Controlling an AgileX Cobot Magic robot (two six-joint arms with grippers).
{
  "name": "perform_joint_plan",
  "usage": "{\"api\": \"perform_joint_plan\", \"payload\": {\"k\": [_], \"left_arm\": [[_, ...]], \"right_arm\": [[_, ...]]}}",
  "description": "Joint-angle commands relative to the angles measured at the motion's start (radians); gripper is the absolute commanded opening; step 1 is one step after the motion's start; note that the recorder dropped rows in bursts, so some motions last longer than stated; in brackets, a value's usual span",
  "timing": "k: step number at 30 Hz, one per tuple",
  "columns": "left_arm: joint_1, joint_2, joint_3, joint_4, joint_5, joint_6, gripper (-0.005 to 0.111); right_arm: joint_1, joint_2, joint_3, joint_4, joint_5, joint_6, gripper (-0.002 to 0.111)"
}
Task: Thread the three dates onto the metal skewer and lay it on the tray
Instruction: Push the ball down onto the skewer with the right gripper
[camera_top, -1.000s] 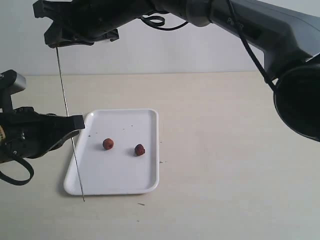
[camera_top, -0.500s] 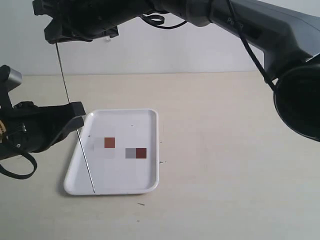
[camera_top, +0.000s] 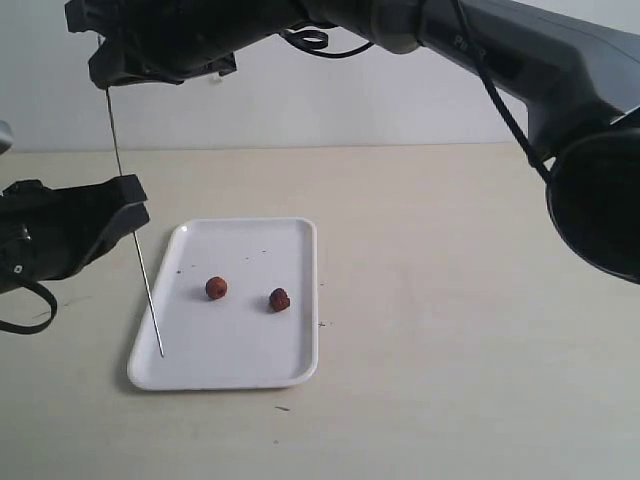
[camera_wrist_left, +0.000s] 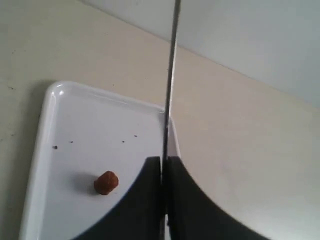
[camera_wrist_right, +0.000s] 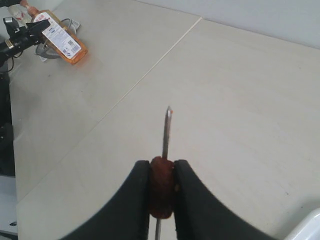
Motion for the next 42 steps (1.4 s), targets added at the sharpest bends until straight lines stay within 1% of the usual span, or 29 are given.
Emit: {"api": "perform_joint_plan", "payload": {"k": [1,6,8,12,16,20,27,33,38,42], "left_arm": [[0.017,-0.003,-0.001,-0.055,-0.027,-0.041,0.000],[0.017,0.003,-0.044,-0.055,-0.016,-0.011,0.000],[0.017,0.003,-0.068,-0.055,0.005,-0.005,0.000],[0.017,0.007,-0.132,-0.055,0.073,0.064,0.000],[0.017,0.027,-0.174,-0.055,0.114,0.112,0.000],[0.017,0.066,-0.199,-0.055,0.114,0.150,0.000],[0.017,0.124,-0.239,-0.055,0.106,0.185,0.000],[0.017,0.126,-0.246,-0.055,0.125,0.253,0.000],[0.017,0.126,-0.246,-0.053,0.213,0.311,0.000],[0.017,0.126,-0.246,-0.053,0.271,0.366,0.000]], "right_arm": [[-0.002,-0.009,0.001,-0.010,0.060,-0.013,0.000],[-0.002,-0.009,0.001,0.000,0.082,-0.013,0.000],[-0.002,-0.009,0.001,0.007,0.092,-0.015,0.000],[-0.002,-0.009,0.001,0.010,0.100,-0.015,0.001],[-0.002,-0.009,0.001,0.010,0.106,-0.024,0.011],[-0.002,-0.009,0.001,0.010,0.106,-0.027,0.022],[-0.002,-0.009,0.001,0.014,0.131,-0.028,0.038],[-0.002,-0.009,0.001,0.004,0.122,-0.028,0.048],[-0.002,-0.019,0.001,0.002,0.059,-0.021,0.053],[-0.002,-0.040,0.001,-0.014,0.051,-0.009,0.057]]}}
